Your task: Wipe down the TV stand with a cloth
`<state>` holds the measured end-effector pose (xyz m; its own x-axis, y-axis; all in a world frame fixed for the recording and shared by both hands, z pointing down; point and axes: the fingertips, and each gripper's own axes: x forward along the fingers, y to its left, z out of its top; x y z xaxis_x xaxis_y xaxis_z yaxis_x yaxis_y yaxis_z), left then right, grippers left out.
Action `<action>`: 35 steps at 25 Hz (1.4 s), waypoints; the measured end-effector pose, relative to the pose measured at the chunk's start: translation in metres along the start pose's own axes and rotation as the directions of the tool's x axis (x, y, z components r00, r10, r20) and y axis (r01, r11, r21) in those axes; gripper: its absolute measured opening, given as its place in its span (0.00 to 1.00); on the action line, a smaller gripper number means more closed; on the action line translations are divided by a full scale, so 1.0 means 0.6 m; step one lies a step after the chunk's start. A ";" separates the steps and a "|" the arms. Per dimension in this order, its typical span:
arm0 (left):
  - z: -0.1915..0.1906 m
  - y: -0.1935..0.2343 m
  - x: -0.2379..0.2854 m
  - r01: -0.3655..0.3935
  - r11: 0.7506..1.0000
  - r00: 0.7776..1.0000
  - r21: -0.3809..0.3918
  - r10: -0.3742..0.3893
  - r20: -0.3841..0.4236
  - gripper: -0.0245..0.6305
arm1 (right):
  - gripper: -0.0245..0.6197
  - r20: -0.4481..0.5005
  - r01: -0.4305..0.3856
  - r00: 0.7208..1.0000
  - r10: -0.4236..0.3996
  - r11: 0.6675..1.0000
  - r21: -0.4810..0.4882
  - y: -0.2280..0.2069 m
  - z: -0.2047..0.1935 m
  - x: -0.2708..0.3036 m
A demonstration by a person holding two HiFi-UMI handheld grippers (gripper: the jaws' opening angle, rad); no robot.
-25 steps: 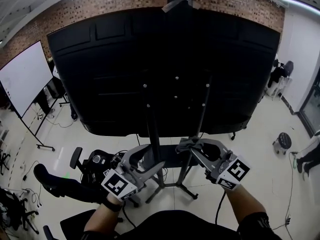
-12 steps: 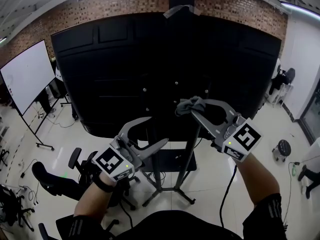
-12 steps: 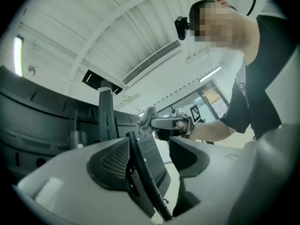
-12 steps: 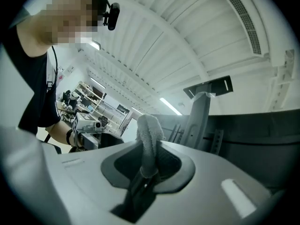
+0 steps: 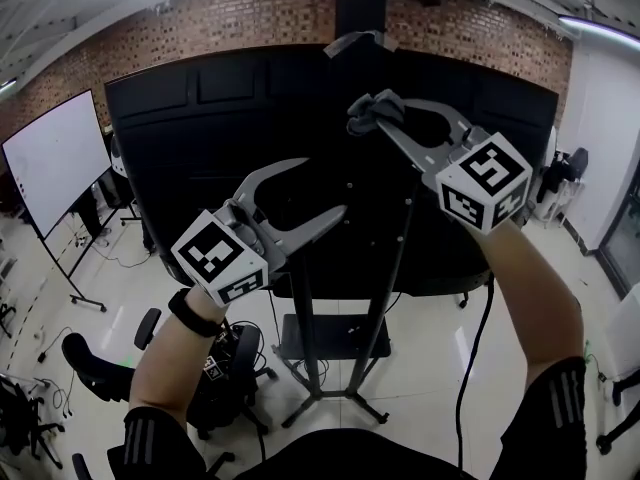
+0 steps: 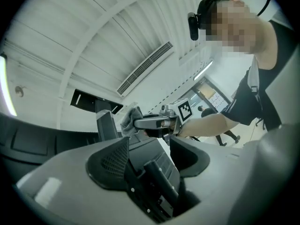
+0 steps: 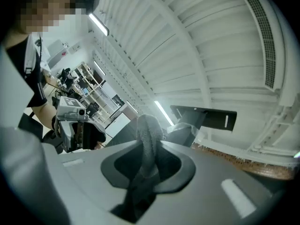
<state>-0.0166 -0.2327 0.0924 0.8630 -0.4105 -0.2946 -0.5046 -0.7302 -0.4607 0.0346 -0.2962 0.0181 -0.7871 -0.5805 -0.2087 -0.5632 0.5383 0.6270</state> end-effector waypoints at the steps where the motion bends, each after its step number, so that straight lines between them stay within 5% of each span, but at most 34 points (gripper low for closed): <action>1: 0.009 0.009 0.008 -0.002 1.000 1.000 0.012 0.002 0.002 0.49 | 0.14 -0.010 0.012 1.000 -0.012 1.000 -0.019 -0.017 0.005 0.012; 16: 0.060 0.105 0.059 -0.045 0.989 0.998 0.139 0.050 -0.031 0.51 | 0.14 -0.075 0.181 0.977 -0.199 0.964 -0.196 -0.202 0.136 0.151; 35: 0.001 0.053 0.034 -0.021 0.996 0.999 0.084 0.024 -0.043 0.52 | 0.13 -0.183 0.172 0.956 -0.228 0.945 -0.278 -0.148 0.049 0.133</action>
<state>-0.0149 -0.2638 0.0711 0.8508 -0.4512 -0.2695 -0.5227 -0.6732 -0.5231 0.0144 -0.3724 -0.0763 -0.5779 -0.7899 -0.2052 -0.5981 0.2389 0.7650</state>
